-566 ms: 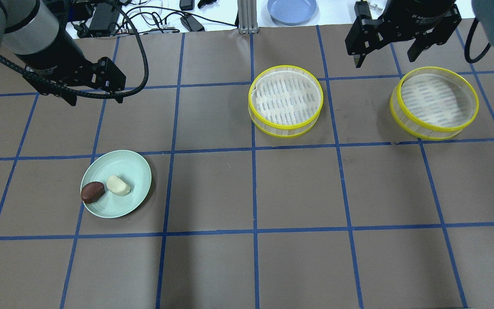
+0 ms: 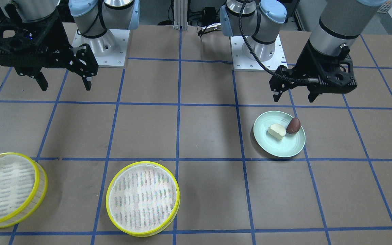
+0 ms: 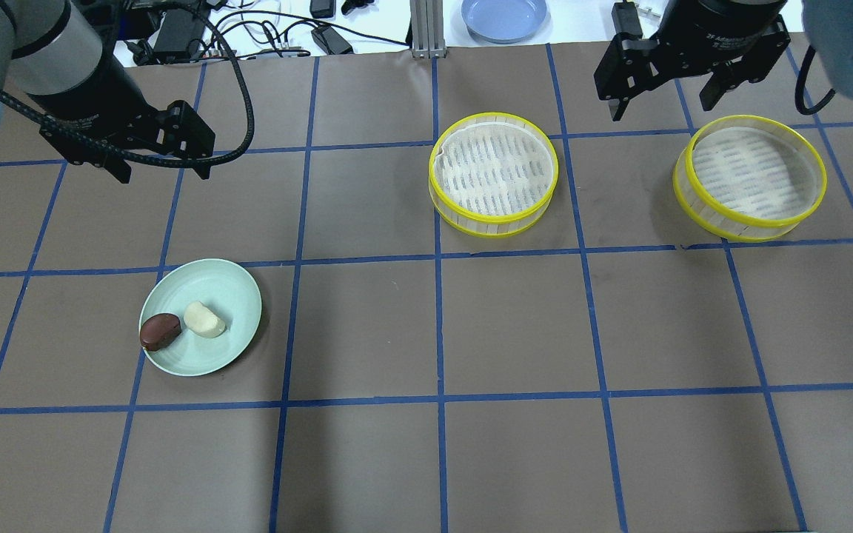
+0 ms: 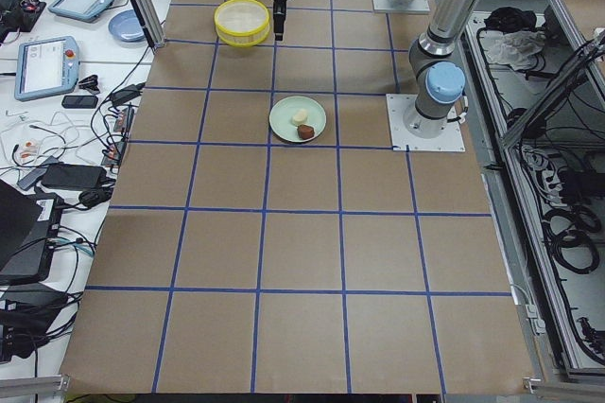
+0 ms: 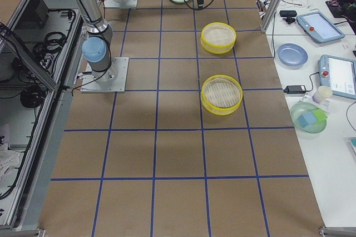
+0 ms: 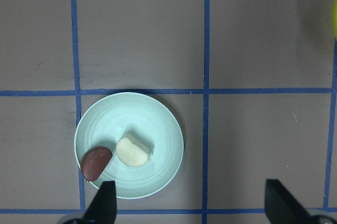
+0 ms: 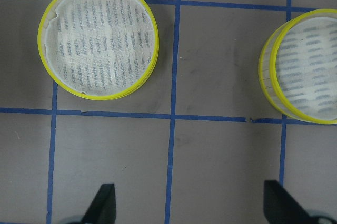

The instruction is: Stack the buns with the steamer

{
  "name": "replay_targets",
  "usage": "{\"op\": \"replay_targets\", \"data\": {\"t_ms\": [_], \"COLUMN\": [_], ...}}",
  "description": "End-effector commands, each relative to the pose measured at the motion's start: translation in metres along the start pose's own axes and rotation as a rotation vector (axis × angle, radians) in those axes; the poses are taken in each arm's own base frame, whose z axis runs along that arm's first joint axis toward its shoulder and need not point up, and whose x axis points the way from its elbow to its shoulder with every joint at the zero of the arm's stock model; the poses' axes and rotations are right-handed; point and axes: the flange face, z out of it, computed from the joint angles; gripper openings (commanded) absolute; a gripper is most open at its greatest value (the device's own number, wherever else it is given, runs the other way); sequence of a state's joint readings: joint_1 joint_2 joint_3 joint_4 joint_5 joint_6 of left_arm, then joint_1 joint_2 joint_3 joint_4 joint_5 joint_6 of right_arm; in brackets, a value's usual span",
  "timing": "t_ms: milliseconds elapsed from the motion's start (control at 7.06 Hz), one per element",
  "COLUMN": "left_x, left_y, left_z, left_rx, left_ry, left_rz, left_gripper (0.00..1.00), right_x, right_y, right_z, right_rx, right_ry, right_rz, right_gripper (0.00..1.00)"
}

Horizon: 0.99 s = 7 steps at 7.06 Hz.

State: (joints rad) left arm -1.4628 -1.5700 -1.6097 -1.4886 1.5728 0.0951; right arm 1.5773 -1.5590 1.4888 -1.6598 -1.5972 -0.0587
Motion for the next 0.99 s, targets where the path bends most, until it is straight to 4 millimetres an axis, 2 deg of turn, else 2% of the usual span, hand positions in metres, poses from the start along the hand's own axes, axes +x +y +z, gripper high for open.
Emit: {"op": "replay_targets", "data": {"t_ms": [0,142,283,425,566,850], "left_x": [-0.020,-0.043,-0.061,-0.072,-0.074,-0.081], "left_y": [-0.006,-0.003,-0.007,-0.010,-0.014,-0.011], "left_z": [0.043,0.092,0.127,0.151,0.174,0.231], "left_rx": [-0.085,-0.171,-0.183,-0.225,-0.271,-0.399], "left_ry": [0.001,0.019,0.029,0.045,0.052,0.020], "left_rz": [-0.032,-0.043,0.011,0.028,0.029,0.039], "left_gripper": [1.00,1.00,1.00,1.00,1.00,1.00], "right_x": [0.022,0.061,0.107,0.150,0.198,0.272], "right_y": [-0.016,-0.034,-0.046,-0.052,-0.065,-0.078], "right_z": [0.016,0.050,0.072,0.088,0.111,0.182], "right_rx": [0.014,-0.039,-0.058,-0.072,-0.033,-0.052], "right_ry": [0.023,0.021,0.020,0.023,0.049,0.041], "right_rz": [-0.034,-0.028,-0.019,-0.037,-0.037,-0.070], "right_gripper": [1.00,1.00,1.00,1.00,1.00,1.00]}}
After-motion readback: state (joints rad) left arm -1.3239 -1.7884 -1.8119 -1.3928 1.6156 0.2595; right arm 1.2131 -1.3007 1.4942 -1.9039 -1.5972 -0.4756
